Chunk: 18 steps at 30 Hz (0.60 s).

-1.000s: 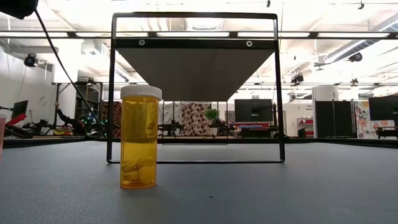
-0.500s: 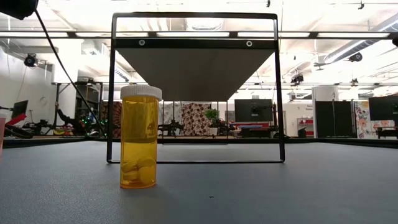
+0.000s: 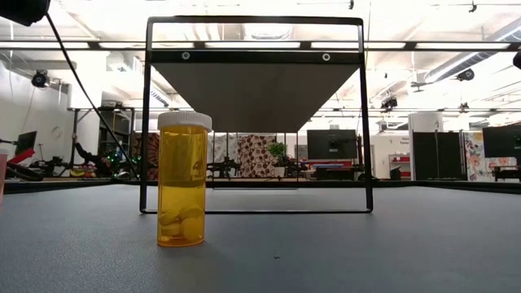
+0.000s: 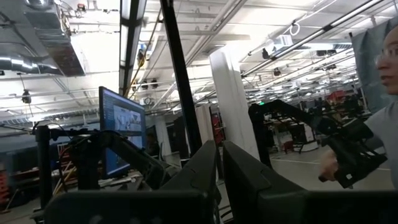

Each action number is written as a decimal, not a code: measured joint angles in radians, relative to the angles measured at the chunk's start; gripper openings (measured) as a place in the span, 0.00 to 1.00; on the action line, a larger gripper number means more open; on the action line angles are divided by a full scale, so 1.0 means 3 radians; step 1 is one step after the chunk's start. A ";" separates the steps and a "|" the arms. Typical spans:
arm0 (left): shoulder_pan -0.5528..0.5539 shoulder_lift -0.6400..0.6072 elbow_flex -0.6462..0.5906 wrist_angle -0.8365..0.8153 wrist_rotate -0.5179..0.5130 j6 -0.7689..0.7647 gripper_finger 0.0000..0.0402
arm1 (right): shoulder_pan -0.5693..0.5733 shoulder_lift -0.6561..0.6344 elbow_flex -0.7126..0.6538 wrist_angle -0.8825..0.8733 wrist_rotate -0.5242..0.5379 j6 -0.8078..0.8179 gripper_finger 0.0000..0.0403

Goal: Pick and place medicine bottles onto shelf by color
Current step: Put the blue pill bottle on the shelf

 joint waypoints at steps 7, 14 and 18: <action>0.0000 0.0000 0.0000 -0.0001 -0.0004 0.0024 0.03 | 0.0000 0.0006 0.0000 0.0088 0.0000 -0.0030 0.25; 0.0000 0.0000 0.0000 0.0000 -0.0006 0.0024 0.03 | 0.0000 0.0001 -0.0001 0.0104 -0.0002 -0.0007 0.27; 0.0000 0.0000 0.0004 0.0000 -0.0009 0.0025 0.03 | 0.0000 -0.0074 0.0062 0.0010 -0.0030 0.0069 0.27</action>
